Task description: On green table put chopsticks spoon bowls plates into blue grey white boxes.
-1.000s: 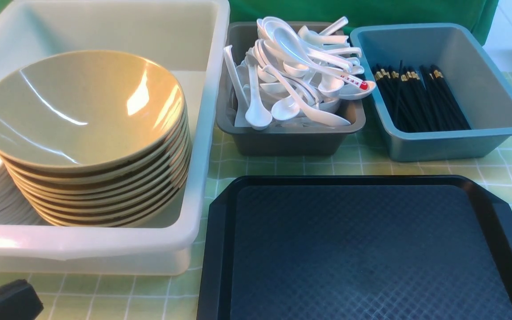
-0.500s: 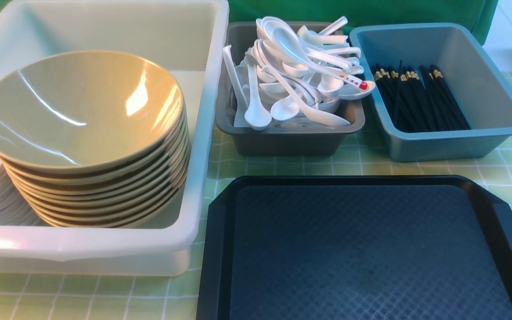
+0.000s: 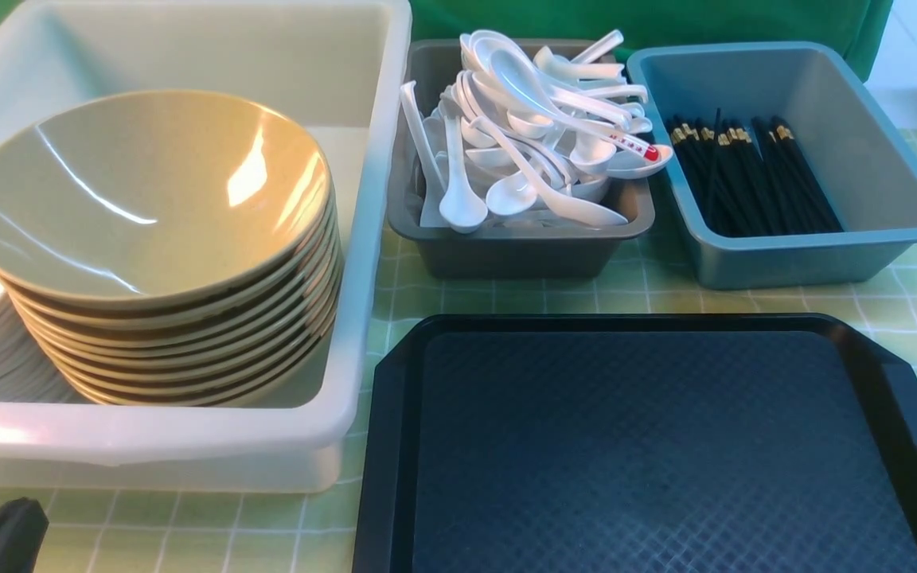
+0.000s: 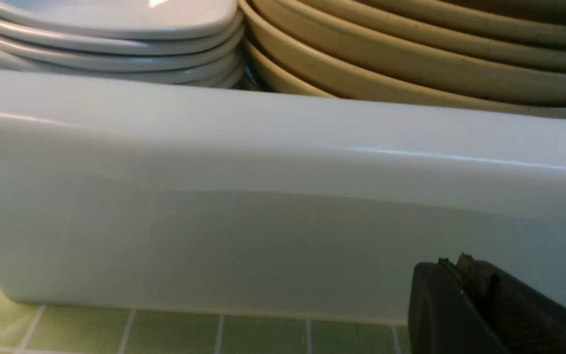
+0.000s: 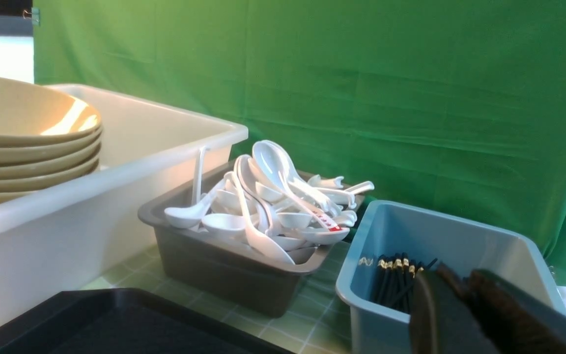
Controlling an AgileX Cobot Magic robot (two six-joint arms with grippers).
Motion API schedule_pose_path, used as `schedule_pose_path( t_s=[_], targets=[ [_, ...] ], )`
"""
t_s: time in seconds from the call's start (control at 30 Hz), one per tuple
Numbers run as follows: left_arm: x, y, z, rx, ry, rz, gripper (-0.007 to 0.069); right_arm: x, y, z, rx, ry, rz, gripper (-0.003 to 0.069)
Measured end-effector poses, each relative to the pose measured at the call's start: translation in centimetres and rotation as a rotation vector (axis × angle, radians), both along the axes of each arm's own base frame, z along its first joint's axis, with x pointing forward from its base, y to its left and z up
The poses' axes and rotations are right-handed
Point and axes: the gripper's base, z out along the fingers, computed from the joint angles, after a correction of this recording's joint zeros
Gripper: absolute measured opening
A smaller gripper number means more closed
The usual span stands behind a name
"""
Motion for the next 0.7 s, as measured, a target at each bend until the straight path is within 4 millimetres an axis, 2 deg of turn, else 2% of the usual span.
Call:
schedule_pose_path(
  t_s=[0.7],
  targets=[
    [0.01, 0.0, -0.02, -0.003, -0.002, 0.001, -0.0001, 0.0, 0.0, 0.0, -0.003, -0.001, 0.0, 0.0106]
  ],
)
